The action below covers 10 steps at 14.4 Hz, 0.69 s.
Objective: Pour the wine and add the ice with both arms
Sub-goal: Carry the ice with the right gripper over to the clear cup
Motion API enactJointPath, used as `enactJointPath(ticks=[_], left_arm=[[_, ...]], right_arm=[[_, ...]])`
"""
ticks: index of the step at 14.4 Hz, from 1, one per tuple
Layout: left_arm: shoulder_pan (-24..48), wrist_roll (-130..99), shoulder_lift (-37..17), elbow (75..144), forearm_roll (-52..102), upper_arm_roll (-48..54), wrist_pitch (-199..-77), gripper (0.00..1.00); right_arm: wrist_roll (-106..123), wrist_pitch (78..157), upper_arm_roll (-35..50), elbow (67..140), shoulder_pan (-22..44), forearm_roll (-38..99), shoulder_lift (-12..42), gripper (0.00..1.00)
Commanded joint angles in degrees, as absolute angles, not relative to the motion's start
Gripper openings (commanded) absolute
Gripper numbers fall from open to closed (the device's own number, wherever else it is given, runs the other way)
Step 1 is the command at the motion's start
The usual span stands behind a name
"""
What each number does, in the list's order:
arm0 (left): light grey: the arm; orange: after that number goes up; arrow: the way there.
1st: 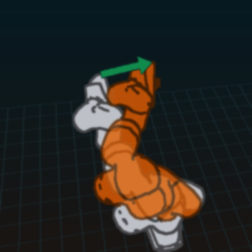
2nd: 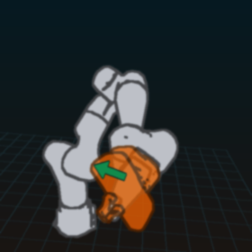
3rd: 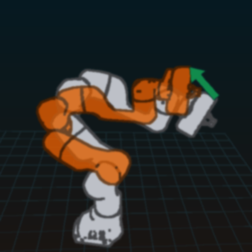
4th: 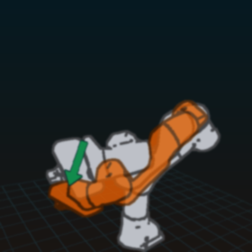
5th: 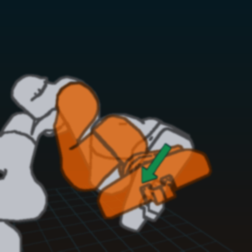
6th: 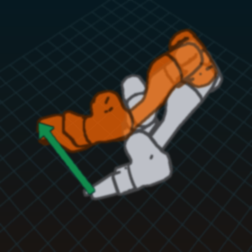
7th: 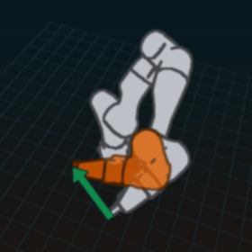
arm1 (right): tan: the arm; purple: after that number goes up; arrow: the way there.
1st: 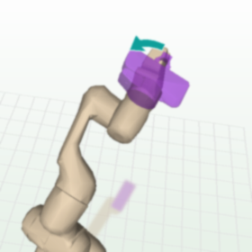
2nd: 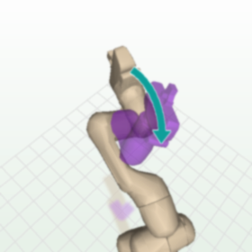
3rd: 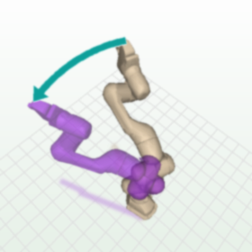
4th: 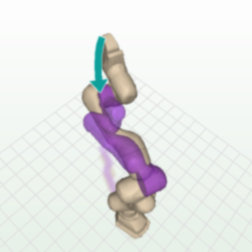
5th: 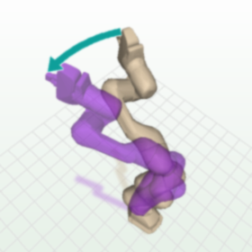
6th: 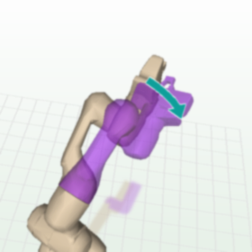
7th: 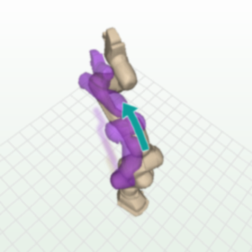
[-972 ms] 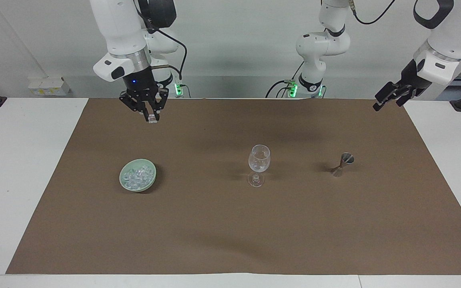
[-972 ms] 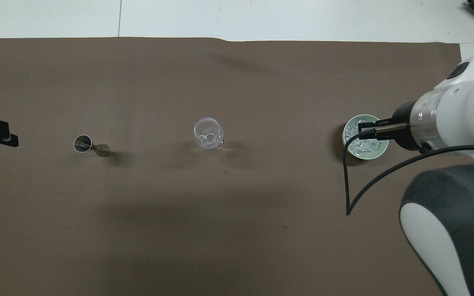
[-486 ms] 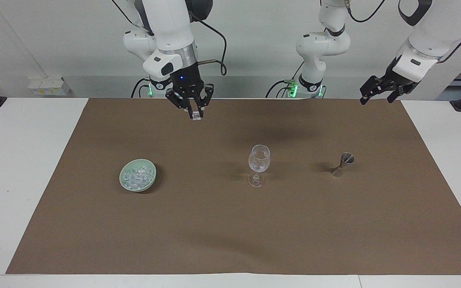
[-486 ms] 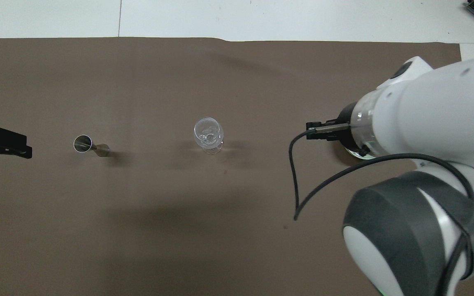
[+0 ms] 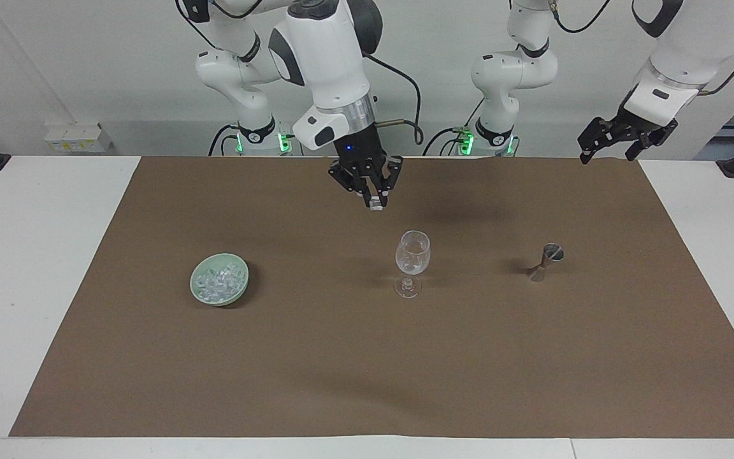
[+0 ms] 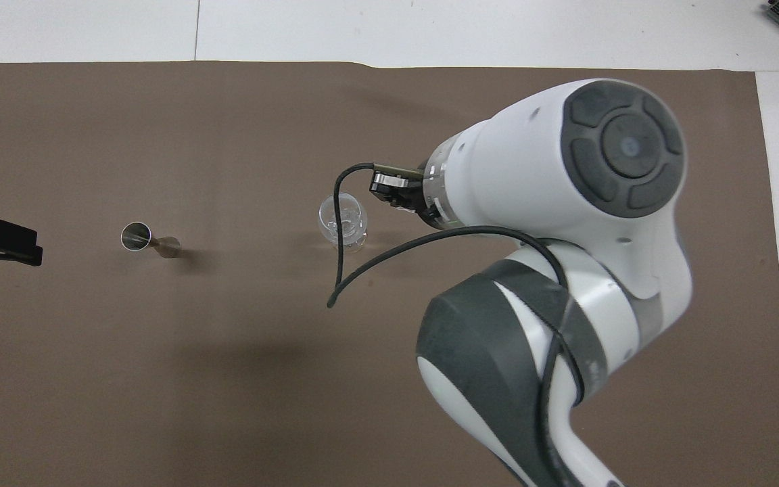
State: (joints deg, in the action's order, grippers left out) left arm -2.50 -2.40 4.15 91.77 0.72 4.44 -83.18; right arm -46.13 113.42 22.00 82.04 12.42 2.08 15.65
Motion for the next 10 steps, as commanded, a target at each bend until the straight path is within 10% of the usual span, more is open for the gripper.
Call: enactJointPath(ticks=[1, 10], left_arm=[[-3.08, -1.76, 5.1, 92.02, 3.51, 4.04, -82.27, 1.0], [-3.08, -1.23, 7.12, 92.28, 2.81, 4.31, -79.45, 1.0]], right_arm=[[-47.37, 114.69, 22.41, 80.33, 13.62, 3.16, 18.37, 0.0], [-46.67, 122.85, 22.41, 80.86, 16.44, -2.02, 23.63, 0.0]])
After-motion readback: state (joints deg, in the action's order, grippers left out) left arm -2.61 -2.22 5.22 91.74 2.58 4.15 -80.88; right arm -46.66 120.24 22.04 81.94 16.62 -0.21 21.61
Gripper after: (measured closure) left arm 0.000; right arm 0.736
